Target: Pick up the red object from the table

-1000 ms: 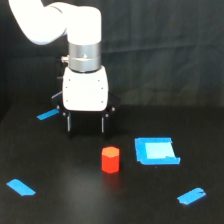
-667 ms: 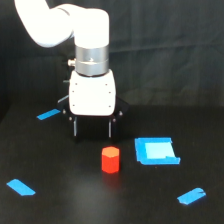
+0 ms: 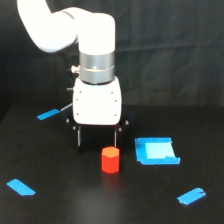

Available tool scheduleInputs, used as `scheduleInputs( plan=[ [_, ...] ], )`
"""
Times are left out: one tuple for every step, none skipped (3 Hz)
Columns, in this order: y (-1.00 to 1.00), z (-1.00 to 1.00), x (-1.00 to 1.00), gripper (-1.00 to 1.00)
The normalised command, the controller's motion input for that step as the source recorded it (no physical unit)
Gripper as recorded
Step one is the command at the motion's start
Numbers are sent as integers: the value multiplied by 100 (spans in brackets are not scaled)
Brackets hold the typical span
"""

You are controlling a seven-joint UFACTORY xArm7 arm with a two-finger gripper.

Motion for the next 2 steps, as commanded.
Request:
scheduleInputs(
  plan=[
    [-77,5,19,98],
    [-53,-19,2,74]
  ],
)
